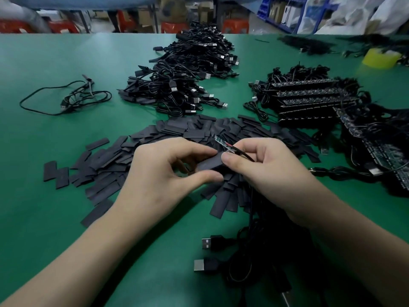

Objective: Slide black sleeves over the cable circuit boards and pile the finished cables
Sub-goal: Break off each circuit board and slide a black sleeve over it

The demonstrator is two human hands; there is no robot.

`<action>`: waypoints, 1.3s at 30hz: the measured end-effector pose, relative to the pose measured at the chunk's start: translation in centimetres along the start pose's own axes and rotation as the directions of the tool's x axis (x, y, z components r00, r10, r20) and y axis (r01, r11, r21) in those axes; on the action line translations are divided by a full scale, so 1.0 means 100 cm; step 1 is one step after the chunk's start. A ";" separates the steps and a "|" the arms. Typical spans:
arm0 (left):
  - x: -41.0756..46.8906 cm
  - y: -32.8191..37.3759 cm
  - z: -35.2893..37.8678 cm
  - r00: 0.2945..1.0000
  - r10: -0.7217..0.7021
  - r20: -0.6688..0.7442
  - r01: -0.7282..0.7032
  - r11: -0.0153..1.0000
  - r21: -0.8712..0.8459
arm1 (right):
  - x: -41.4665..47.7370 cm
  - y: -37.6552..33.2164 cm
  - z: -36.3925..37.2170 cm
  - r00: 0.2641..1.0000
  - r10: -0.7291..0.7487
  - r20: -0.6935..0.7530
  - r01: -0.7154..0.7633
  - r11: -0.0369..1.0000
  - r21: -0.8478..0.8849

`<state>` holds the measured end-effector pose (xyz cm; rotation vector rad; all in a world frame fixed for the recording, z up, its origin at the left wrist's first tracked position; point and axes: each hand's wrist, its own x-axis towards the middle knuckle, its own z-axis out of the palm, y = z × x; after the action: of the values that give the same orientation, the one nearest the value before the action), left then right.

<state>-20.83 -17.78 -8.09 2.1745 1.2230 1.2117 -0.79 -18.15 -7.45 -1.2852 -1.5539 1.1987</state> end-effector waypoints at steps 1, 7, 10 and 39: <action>0.000 0.001 0.000 0.999 0.044 -0.011 -0.043 0.998 0.047 | -0.001 0.001 0.001 1.000 -0.009 0.000 0.009 0.999 -0.037; 0.002 -0.001 -0.002 0.993 -0.066 -0.102 0.060 0.996 -0.061 | -0.004 -0.007 -0.012 0.991 -0.127 -0.052 0.113 0.971 -0.212; 0.002 -0.002 -0.003 0.985 -0.121 -0.124 0.106 0.987 -0.121 | -0.005 -0.007 -0.020 0.982 -0.183 -0.043 0.155 0.916 -0.370; 0.004 -0.009 -0.011 0.980 0.167 0.104 -0.177 0.979 0.098 | -0.007 -0.005 -0.023 0.993 -0.042 0.106 0.074 0.945 -0.318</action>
<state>-22.06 -17.04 -7.82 2.4303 1.1027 1.1153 1.38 -18.47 -6.42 -1.3908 -1.9063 1.0118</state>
